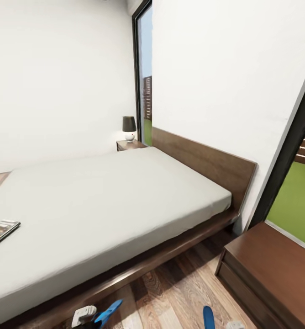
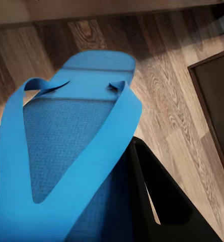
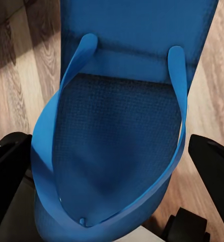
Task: In the bedroom, move the book from the bed onto either nightstand, and place the two sandals side by side next to the bed.
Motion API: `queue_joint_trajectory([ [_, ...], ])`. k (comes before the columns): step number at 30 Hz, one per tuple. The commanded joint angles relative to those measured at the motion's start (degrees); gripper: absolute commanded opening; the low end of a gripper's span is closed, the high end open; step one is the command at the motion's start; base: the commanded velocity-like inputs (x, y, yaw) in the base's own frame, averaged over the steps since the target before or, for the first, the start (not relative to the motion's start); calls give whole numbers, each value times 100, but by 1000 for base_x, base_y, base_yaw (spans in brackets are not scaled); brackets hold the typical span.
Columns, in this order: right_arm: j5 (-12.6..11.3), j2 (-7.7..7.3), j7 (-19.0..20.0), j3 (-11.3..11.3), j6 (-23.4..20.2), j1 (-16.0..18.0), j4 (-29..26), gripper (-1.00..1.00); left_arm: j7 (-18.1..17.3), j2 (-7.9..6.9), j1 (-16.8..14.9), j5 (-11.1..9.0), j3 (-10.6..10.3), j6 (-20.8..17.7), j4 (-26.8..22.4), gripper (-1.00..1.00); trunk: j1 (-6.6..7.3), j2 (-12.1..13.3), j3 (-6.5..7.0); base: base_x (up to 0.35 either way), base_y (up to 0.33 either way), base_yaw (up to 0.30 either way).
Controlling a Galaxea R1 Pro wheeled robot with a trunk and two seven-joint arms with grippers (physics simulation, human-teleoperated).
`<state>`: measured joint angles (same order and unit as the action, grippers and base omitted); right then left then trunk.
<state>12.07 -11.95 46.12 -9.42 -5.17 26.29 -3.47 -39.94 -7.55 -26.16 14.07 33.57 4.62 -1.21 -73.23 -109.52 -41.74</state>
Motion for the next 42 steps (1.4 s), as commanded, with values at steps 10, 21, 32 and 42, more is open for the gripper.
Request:
queue_joint_trajectory([
  [10, 32, -1, 24, -52, -55, -1, -13, -100, -5, -1, -6, 69, 32, 56, 6, -100, 1, -2, -6, 0, 0, 269],
  [21, 32, -1, 21, -52, -55, -1, -13, -100, -5, -1, -5, 69, 32, 56, 6, -100, 1, -2, -6, 0, 0, 271],
  [32, 32, -1, 27, -52, -55, -1, -13, -100, -5, -1, -4, 69, 35, 56, 6, -100, 1, -2, -6, 0, 0, 271],
  [42, 32, -1, 24, -52, -55, 0, -13, -100, -5, -1, -6, 69, 35, 56, 6, -100, 1, -2, -6, 0, 0, 271],
])
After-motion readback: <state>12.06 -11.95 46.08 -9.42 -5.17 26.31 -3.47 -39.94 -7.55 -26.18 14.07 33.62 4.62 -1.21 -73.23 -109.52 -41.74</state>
